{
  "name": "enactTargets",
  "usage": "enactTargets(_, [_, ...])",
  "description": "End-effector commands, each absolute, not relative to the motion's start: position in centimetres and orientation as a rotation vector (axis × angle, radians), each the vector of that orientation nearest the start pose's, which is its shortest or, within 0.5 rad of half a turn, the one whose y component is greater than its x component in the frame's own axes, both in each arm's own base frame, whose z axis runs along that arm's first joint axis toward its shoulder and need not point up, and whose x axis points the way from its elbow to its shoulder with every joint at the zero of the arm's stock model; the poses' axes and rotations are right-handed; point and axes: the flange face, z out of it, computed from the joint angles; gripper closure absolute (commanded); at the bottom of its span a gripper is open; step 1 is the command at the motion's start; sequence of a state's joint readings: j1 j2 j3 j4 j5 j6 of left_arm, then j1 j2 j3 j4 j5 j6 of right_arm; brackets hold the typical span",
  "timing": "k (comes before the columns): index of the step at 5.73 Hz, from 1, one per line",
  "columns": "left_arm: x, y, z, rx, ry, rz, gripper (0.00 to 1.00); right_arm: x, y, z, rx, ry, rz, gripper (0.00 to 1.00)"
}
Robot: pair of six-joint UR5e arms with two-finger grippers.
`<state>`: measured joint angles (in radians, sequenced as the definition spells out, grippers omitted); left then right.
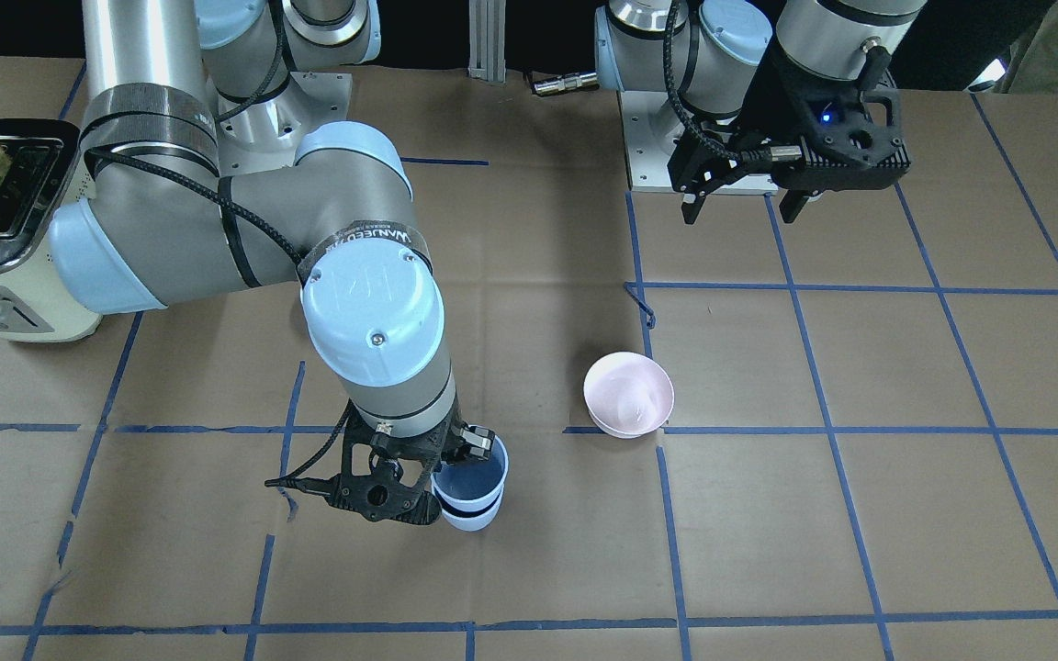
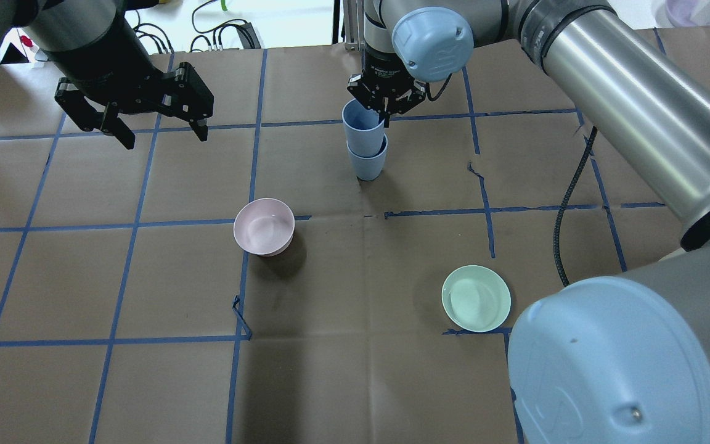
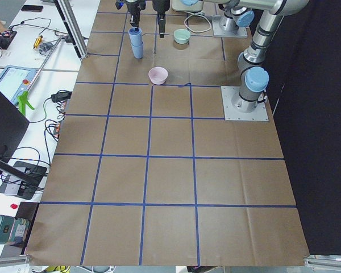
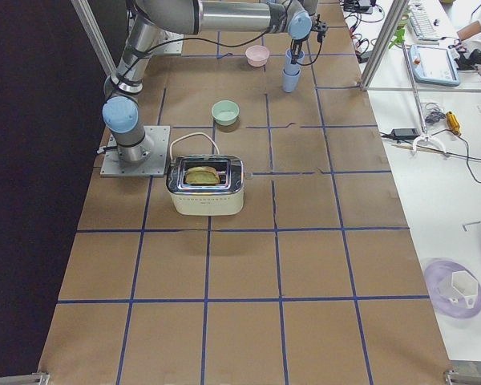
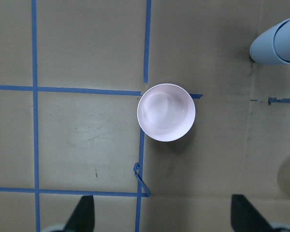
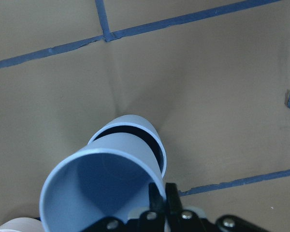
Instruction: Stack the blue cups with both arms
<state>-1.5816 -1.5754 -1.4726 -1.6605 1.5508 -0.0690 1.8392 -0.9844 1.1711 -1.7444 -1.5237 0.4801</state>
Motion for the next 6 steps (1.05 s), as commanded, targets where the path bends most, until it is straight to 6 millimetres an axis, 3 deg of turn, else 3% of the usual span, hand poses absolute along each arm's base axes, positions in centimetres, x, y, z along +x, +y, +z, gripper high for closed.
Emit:
enactTargets(1, [-14.1, -49.1, 52.5, -0.092, 3.160, -0.004, 0.01, 32.2, -65.9, 34.3, 0.285, 3.086, 0.022, 0.00])
enactTargets(2, [-14.1, -49.1, 52.5, -0.092, 3.160, -0.006, 0.01, 30.6, -66.7, 36.3, 0.314, 3.063, -0.016, 0.00])
enactTargets(3, [-14.0, -49.1, 52.5, -0.094, 3.160, -0.006, 0.01, 27.3, -66.7, 40.9, 0.354, 3.048, -0.070, 0.00])
enactTargets(4, [-14.0, -49.1, 52.5, -0.094, 3.160, -0.006, 0.01, 24.2, -64.8, 44.1, 0.237, 3.084, -0.029, 0.00])
enactTargets(5, [-14.0, -49.1, 52.5, -0.094, 3.160, -0.006, 0.01, 19.1, -62.1, 47.2, 0.143, 3.107, 0.075, 0.00])
enactTargets(6, [-14.0, -49.1, 52.5, -0.094, 3.160, -0.006, 0.01, 14.3, -58.9, 47.9, 0.050, 3.120, 0.151, 0.00])
